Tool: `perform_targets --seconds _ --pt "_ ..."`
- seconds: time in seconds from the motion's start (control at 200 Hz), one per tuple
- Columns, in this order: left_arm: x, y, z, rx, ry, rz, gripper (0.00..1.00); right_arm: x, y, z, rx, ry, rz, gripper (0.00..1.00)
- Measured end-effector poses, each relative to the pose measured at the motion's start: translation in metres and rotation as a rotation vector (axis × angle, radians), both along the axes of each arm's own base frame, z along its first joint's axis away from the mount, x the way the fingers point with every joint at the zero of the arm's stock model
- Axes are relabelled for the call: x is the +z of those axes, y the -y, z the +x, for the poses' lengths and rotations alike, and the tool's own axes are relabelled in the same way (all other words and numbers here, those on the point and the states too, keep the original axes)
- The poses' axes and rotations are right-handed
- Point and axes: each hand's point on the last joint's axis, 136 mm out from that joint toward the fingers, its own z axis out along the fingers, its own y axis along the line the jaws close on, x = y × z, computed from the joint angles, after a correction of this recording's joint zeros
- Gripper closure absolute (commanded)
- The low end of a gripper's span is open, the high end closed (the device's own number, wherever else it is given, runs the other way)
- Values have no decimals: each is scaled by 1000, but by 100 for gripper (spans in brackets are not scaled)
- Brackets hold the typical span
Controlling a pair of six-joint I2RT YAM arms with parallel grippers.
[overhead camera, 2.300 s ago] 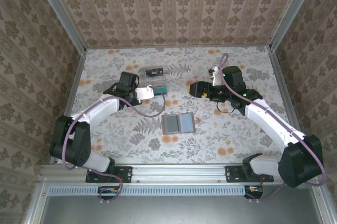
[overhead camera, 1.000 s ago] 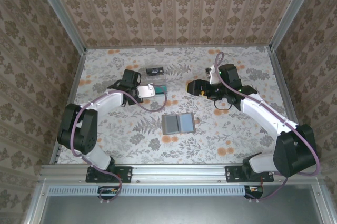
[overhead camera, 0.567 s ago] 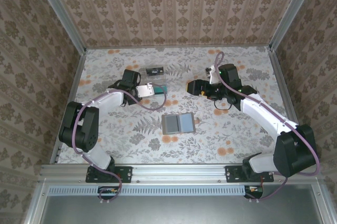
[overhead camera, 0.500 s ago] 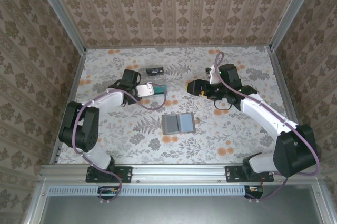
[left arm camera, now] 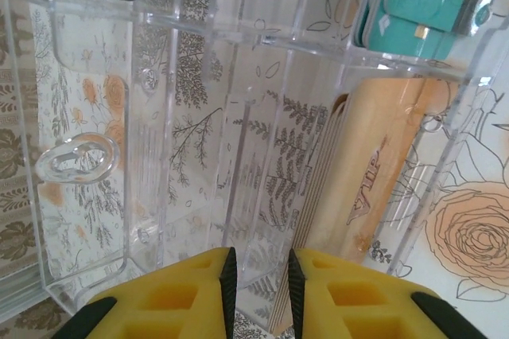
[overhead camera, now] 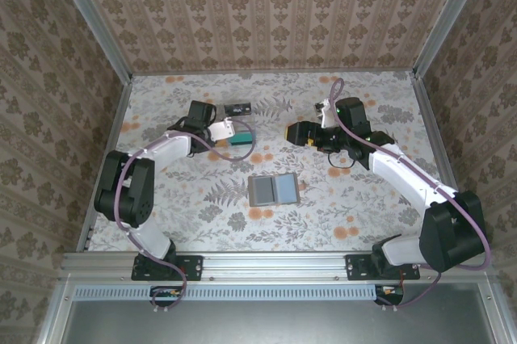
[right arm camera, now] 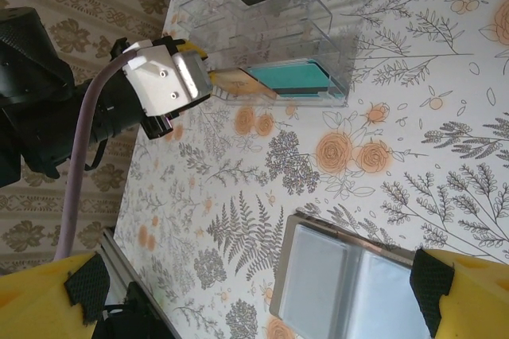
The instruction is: Take the credit cards out of the card holder
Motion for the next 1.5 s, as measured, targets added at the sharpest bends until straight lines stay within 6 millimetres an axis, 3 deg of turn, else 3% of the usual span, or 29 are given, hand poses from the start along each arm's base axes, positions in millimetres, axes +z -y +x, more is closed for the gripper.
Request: perform_targets --seconds 0.115,0.25,0.39,0.56,0.68,0.89,1.105,1.2,1.27,1.39,1.5 --pt "-1 0 0 5 -3 -4 72 0 1 0 -1 0 1 0" --pt "0 0 -1 19 -6 -20 63 0 1 0 -1 -1 2 0" --pt "15 1 -5 49 6 -72 54 0 1 0 -1 -1 2 0" --pt "47 4 -13 124 34 -214 29 0 -1 -1 5 -1 1 0" --pt "74 4 -19 184 62 -336 0 -4 -9 -5 25 -5 -9 0" --pt "122 -3 -26 352 150 -545 0 -17 -29 -19 71 -12 -72 0" --pt "152 -37 -39 616 250 -773 0 -42 -51 -30 118 -17 -183 1" --pt "162 -58 -44 734 263 -893 0 -51 -58 -37 138 -14 -228 12" --pt "169 -66 -49 790 261 -970 6 -58 -62 -40 148 -15 -255 22" --pt "167 -57 -62 828 181 -1082 22 -71 -63 -43 149 -23 -305 34" --pt "151 -45 -76 868 67 -1150 32 -84 -56 -45 126 -38 -349 48"
